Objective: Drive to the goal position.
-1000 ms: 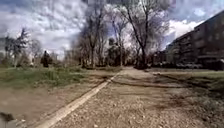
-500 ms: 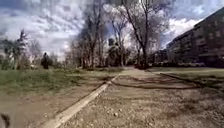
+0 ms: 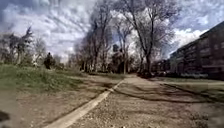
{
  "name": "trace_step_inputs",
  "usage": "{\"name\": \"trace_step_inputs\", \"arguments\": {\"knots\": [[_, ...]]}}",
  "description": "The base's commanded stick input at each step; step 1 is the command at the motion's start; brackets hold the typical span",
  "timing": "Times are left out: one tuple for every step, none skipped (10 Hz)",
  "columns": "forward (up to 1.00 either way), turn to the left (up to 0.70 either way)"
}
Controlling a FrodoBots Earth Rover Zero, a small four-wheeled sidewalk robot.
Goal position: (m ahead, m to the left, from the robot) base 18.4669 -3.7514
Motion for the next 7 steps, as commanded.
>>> {"name": "trace_step_inputs", "arguments": {"knots": [[0.70, 0.00], [0.70, 0.00], [0.70, 0.00], [0.70, 0.00], [0.70, 0.00], [0.70, -0.07], [0.70, -0.24]]}}
